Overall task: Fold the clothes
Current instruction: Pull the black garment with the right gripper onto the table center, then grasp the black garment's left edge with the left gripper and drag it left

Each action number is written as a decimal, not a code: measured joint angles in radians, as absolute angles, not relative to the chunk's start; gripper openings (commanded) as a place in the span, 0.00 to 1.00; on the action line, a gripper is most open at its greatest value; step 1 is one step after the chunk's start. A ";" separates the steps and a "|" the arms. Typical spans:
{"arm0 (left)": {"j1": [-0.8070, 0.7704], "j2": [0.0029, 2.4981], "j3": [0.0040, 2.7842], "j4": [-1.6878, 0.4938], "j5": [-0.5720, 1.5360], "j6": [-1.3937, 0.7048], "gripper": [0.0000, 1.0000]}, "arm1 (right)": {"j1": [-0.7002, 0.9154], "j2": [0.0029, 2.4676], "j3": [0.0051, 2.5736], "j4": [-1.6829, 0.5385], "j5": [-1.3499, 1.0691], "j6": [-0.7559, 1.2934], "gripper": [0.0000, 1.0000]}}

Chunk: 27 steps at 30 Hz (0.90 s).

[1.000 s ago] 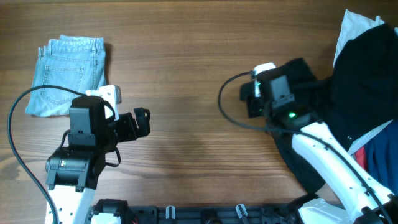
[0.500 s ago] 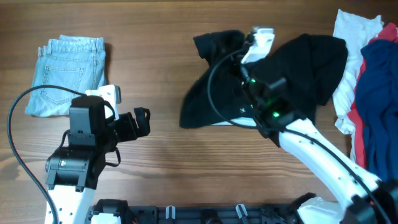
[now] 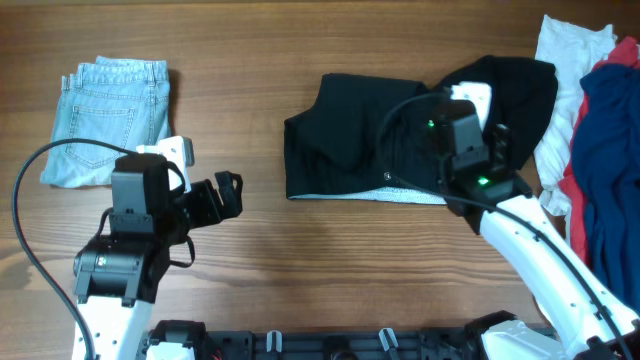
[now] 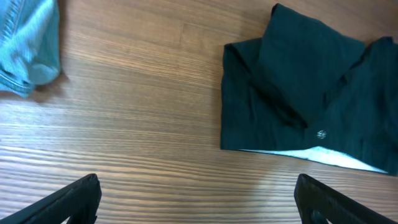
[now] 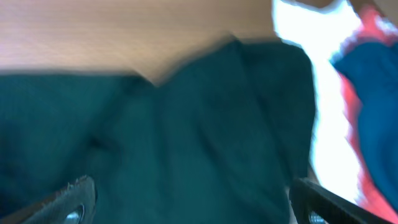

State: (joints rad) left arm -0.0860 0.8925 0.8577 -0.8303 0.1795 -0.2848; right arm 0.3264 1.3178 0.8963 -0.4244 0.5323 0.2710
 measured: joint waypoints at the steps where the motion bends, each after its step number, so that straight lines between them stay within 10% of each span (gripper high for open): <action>1: -0.086 0.901 0.858 -0.830 0.188 -0.295 1.00 | 0.305 1.318 0.896 -0.477 0.529 0.287 1.00; 24: -0.375 1.689 0.860 -0.363 0.390 -0.373 0.99 | 0.275 1.318 0.892 -0.727 0.418 0.329 1.00; 27: -0.391 1.708 0.868 -0.321 0.390 -0.378 0.81 | 0.275 1.318 0.892 -0.730 0.418 0.329 1.00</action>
State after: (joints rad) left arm -0.3912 1.7077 0.8680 -0.3210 0.3901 -0.3779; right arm 0.2749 1.3178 0.8925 -0.7296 0.4183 0.3286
